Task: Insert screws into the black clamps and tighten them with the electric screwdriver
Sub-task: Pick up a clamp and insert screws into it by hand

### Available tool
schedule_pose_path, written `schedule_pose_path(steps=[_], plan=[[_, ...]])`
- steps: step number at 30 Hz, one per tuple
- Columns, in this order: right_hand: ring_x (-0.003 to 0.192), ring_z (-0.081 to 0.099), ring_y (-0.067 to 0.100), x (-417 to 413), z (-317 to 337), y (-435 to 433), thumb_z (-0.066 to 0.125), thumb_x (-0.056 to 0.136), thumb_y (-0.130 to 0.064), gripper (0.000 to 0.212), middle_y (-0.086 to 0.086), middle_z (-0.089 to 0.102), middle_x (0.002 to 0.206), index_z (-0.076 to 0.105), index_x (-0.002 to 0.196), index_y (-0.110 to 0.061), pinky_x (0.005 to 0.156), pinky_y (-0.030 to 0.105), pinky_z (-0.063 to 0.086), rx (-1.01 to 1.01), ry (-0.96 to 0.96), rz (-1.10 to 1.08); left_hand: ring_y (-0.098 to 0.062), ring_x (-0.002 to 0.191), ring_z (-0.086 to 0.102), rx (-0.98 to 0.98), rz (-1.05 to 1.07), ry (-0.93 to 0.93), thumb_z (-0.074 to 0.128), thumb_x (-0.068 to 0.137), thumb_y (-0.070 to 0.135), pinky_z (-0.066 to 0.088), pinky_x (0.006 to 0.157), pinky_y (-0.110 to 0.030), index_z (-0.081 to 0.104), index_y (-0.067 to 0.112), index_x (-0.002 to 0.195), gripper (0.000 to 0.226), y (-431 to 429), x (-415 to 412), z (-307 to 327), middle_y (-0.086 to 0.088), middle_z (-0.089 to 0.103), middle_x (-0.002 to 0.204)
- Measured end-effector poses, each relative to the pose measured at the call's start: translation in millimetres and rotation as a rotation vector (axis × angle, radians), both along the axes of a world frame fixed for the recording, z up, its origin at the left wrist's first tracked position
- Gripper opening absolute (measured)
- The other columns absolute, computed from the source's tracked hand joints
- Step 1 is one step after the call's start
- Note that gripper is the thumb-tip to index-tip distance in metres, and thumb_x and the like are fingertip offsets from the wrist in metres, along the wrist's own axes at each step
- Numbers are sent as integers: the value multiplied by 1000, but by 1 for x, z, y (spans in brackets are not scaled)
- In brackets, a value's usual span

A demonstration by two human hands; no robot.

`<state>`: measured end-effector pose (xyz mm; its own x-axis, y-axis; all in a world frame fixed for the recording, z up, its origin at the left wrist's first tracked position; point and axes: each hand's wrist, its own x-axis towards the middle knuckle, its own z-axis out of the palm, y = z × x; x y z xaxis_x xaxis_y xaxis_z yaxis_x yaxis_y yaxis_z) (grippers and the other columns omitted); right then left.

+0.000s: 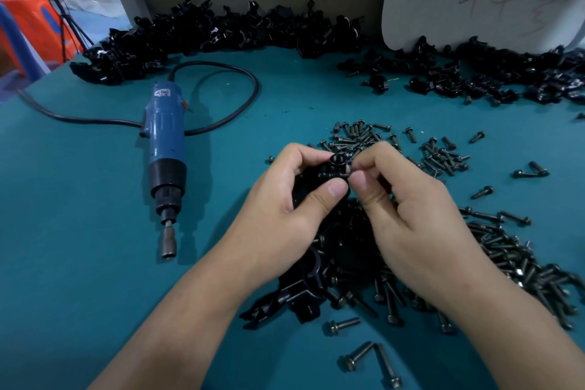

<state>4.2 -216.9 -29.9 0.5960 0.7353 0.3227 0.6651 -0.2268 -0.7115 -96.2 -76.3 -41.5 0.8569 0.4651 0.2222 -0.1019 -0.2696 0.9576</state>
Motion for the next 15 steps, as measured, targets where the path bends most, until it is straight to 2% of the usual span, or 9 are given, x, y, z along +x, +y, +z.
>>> schedule_pose_path(steps=[2, 7, 9, 12, 15], plan=[[61, 46, 6, -2, 0, 0, 40, 105, -47, 25, -17, 53, 73, 50, 98, -26, 56, 17, 39, 19, 14, 12, -9, 105, 67, 14, -14, 9, 65, 88, 32, 52, 98, -32, 61, 18, 117, 32, -1, -1, 1, 8, 72, 109], [56, 41, 5, -6, 2, 2, 30, 105, -54, 39, -9, 49, 68, 44, 85, -23, 53, 36, 42, 17, 63, -6, -7, 102, 67, 39, -24, 24, 66, 88, 33, 52, 96, -30, 61, 25, 114, 27, -4, -1, 0, 15, 70, 103], [54, 41, 4, -6, 2, 3, 28, 105, -56, 41, -12, 49, 65, 42, 79, -27, 51, 35, 42, 15, 56, -37, -6, 102, 67, 50, -23, 20, 66, 89, 32, 52, 95, -28, 60, 26, 113, 25, -5, -1, 0, 16, 70, 103], [50, 43, 3, -9, 1, 6, 26, 102, -62, 44, -16, 50, 60, 43, 71, -37, 47, 27, 39, 28, 38, -78, -7, 104, 66, 67, -26, 7, 65, 90, 32, 50, 93, -25, 60, 28, 112, 23, -5, -1, 0, 18, 70, 104], [47, 39, 5, -9, -1, 8, 28, 102, -64, 49, -14, 44, 53, 43, 64, -36, 46, 24, 30, 74, 78, -114, -7, 105, 66, 81, -28, 5, 65, 90, 31, 50, 93, -24, 60, 31, 112, 22, -6, 0, -1, 18, 70, 105]])
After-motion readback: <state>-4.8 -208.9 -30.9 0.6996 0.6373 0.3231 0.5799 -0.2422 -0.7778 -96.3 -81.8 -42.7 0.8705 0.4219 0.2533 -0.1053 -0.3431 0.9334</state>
